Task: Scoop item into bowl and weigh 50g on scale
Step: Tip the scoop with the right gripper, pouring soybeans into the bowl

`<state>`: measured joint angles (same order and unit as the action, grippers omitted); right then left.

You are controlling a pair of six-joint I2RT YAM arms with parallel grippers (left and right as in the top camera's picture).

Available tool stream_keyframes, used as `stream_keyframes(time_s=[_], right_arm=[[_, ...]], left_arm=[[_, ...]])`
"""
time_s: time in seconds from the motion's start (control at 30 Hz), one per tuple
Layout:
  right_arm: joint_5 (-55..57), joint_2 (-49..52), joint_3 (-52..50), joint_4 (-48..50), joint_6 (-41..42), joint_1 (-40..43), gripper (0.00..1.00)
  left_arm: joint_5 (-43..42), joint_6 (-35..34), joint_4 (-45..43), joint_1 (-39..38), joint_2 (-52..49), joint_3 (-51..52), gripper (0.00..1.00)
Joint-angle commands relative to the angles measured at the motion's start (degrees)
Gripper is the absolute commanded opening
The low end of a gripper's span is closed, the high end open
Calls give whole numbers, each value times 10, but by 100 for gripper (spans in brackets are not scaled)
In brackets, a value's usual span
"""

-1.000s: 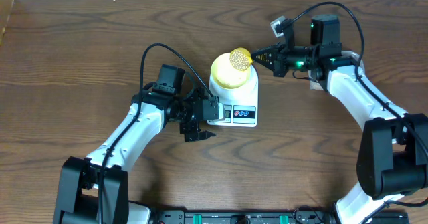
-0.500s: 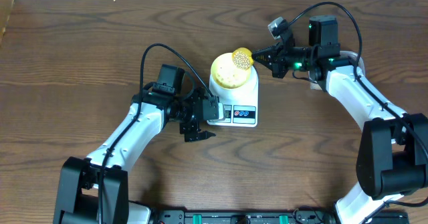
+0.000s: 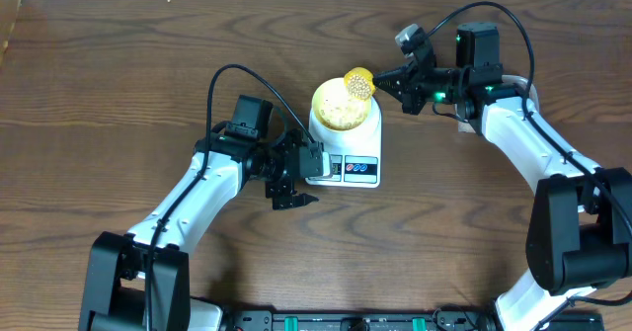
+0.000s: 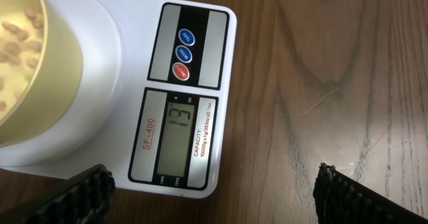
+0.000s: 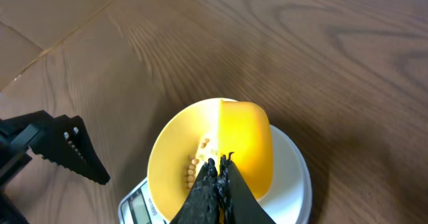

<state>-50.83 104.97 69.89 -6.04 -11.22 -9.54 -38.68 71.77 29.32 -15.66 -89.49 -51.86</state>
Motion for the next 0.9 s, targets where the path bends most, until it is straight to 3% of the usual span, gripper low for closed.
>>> stream_keyframes(time_s=[0.0, 0.37, 0.6, 0.87], right_arm=[[-19, 0, -1, 5, -54, -14, 1], [54, -42, 14, -4, -120, -33, 1], [215, -64, 14, -24, -215, -83, 1], [320, -64, 14, -26, -314, -146, 1]], left_arm=[[-7, -7, 0, -1, -2, 7, 98], [-7, -7, 0, -1, -2, 7, 98], [-7, -7, 0, -1, -2, 7, 98], [-7, -7, 0, -1, -2, 7, 98]])
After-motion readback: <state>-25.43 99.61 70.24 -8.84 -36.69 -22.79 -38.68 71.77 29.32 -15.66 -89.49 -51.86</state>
